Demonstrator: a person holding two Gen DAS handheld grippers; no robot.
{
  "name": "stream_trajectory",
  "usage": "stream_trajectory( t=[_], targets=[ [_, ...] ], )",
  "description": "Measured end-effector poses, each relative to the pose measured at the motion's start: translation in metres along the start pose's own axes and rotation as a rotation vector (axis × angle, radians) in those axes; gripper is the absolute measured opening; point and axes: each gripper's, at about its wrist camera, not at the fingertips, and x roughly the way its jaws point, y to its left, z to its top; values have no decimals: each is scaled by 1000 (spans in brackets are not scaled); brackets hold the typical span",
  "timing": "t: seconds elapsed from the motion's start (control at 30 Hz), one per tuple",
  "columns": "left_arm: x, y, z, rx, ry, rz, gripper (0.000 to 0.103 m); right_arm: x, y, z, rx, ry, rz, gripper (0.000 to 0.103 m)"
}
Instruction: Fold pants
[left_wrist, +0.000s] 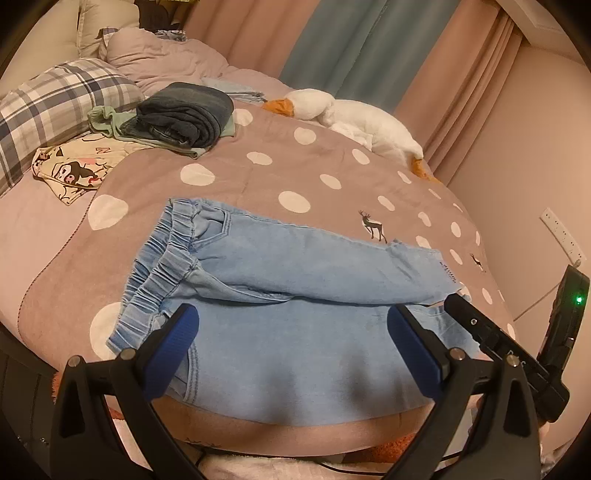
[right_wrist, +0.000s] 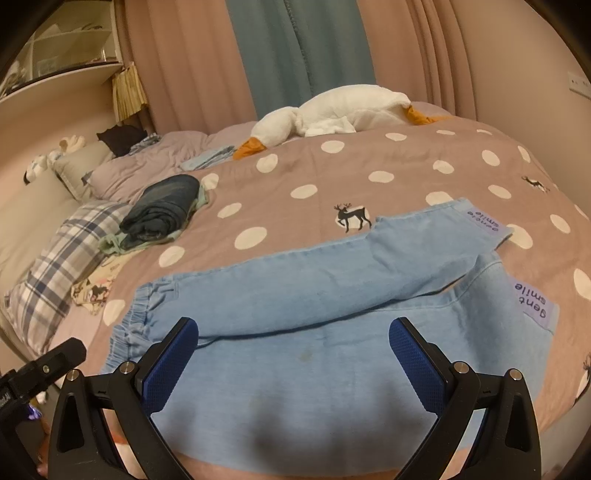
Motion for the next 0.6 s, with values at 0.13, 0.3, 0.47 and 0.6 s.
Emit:
stream_trajectory(
  t=[0.13, 0.3, 0.47, 0.6],
  targets=[
    [1, -2, -1, 32, 10, 30, 102, 0, -1, -1, 5, 1, 0, 103],
    [3, -3, -2, 44, 28, 46, 102, 0, -3, -4, 14, 8, -5, 103],
    [5, -4, -2, 52, 32, 49, 102, 1, -6, -4, 19, 11, -4, 103],
    [6, -4, -1, 52, 28, 48, 102, 2, -7, -3, 20, 11, -6, 103]
  ],
)
